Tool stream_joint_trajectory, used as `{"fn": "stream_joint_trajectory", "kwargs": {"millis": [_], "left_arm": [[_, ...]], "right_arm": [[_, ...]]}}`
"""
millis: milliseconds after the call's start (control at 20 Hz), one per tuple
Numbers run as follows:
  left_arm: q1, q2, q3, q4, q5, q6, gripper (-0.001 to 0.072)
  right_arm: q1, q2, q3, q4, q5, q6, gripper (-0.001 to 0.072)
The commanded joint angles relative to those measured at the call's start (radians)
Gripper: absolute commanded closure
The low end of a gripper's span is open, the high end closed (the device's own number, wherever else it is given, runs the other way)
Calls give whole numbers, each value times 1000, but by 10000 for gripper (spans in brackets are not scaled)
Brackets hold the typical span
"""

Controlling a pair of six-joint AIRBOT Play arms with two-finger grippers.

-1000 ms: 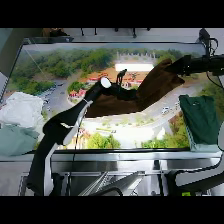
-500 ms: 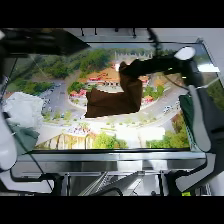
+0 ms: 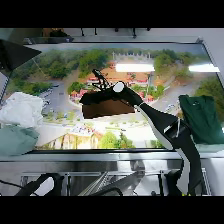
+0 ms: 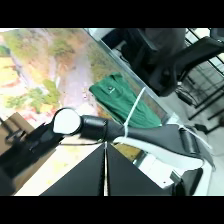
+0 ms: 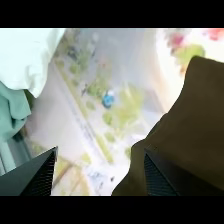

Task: Fold the shirts.

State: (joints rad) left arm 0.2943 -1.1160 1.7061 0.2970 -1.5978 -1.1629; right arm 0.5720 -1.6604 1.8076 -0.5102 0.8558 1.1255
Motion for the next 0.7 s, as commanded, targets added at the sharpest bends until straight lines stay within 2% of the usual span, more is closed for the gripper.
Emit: {"fn": "stream_joint_trajectory", "kwargs": {"millis": [0,150,250,300,450,650], "left_arm": [[56,69,-88,-4,13,38,696],[74,69,-93,-5,13,37,696],[74,70,-93,-4,26,37,696],[73,70,-93,-5,34,37,696],[73,69,-93,-4,41,37,696],[69,69,-93,-2,44,37,696]], "right_arm": [[-118,102,4,-88,73,68,115],[-336,188,3,-279,247,216,106],[-466,190,-3,-407,384,268,79],[-512,182,-18,-438,423,267,-5],[-581,135,-89,-455,454,252,-4],[-547,24,-127,-400,454,201,-4]]}}
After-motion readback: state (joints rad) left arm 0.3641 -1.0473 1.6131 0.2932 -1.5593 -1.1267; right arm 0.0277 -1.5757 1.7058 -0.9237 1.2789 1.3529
